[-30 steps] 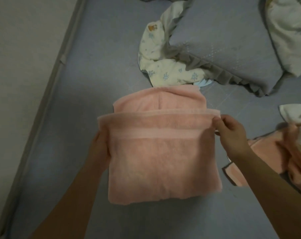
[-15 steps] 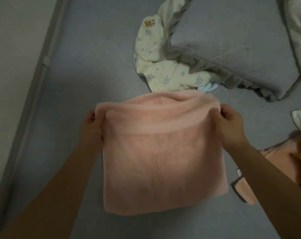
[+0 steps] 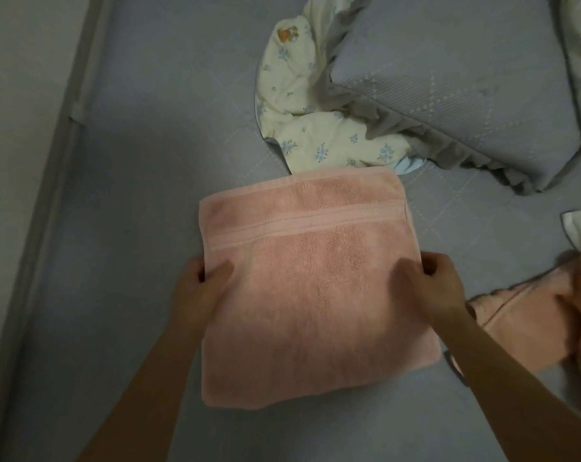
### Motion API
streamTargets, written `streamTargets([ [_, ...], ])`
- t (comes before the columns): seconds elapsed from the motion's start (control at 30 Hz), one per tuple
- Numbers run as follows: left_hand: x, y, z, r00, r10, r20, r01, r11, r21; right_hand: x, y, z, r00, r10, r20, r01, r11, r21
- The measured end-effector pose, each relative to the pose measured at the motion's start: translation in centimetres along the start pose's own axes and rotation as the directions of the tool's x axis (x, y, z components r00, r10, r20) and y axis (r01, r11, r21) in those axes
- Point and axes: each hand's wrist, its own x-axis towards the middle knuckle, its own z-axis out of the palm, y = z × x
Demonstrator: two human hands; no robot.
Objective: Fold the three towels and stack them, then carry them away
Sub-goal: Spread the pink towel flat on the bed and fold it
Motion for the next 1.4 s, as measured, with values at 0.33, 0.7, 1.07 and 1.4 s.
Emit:
streamTargets([
  [0.33,-10.3,-10.7,-3.6,0.805,-0.283,0.522,0.461,0.852,-0.249,-10.3,11.7,-2.3,0.988,0.039,0.146,-0.065,0.983,0.174],
  [0.7,-15.7,-11.6,-0.9,0.99,0.062,-0.127,-0.094,0.961,-0.261,-10.7,12.0,-5.7,0.998,-0.05,0.049,0.036,0.968,0.249],
  [1.07,-20.4,-18.0,1.5,0.986,-0.147,-0.074,0.155,0.981,0.113,-13.8,21.0,-6.8,0.962,0.041,0.27,0.026,0.971,-0.238],
  [1.4,-11.6,-9.0,1.5,0.999,0.003,-0.052,-0.014,0.976,-0.218,-10.1,11.3,-4.4,0.98,-0.171,0.1,0.177,0.983,-0.054],
])
